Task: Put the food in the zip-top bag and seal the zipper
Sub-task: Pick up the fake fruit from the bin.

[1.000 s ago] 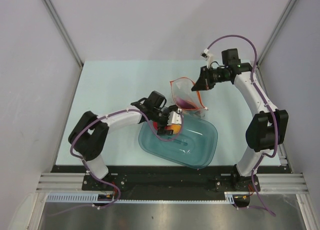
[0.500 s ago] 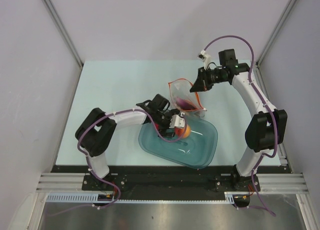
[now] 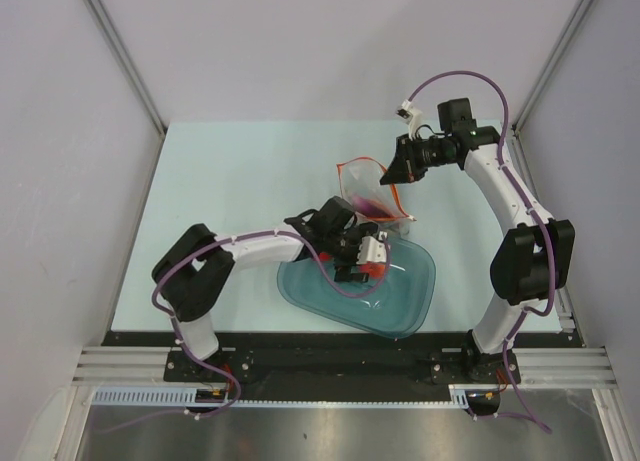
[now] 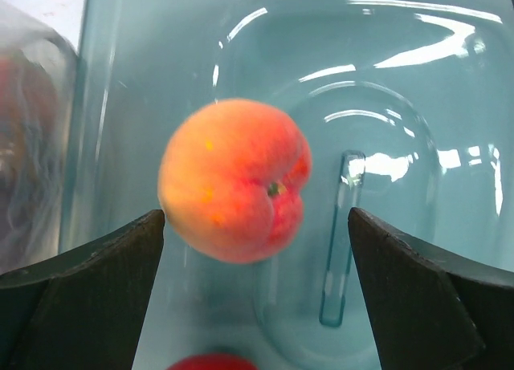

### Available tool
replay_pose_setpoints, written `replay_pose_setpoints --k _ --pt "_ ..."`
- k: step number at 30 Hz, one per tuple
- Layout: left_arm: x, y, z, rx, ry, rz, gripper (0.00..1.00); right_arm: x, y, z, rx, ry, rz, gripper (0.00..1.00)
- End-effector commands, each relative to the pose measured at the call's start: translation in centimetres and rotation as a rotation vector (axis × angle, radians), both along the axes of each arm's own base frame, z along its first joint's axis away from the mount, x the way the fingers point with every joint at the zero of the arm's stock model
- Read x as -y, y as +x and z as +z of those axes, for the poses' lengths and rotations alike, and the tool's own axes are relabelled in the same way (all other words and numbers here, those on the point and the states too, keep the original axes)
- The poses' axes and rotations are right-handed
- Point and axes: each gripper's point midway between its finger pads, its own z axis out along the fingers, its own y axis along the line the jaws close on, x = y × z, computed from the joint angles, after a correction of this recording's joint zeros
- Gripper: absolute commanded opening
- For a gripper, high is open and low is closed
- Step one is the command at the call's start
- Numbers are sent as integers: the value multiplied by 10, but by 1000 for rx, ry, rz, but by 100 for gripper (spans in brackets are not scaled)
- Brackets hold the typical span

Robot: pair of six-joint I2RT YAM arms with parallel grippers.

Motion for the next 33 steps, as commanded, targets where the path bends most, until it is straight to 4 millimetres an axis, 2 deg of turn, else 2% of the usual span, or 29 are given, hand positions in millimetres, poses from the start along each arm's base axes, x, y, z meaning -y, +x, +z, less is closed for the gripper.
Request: replay_pose_setpoints --k 1,5,10,15,18,20,25,33 --pt "19 11 4 14 -43 71 99 1 -1 3 14 2 3 0" --pt "30 5 4 14 -51 56 99 0 -1 3 10 2 3 0" --pt "32 3 -11 18 -20 51 98 0 -1 3 12 2 3 0" --pt "32 7 -17 7 -17 88 95 0 -2 0 4 3 3 0" --pt "35 10 -14 -11 -29 136 99 0 -2 1 5 4 4 0" --pt "41 14 -3 -19 -69 167 100 -1 -2 0 2 4 5 0" --pt "52 9 9 -49 -107 194 100 -1 -1 0 1 7 4 0" --pt "68 -10 3 -61 -91 146 100 -2 -1 -2 -2 7 5 0"
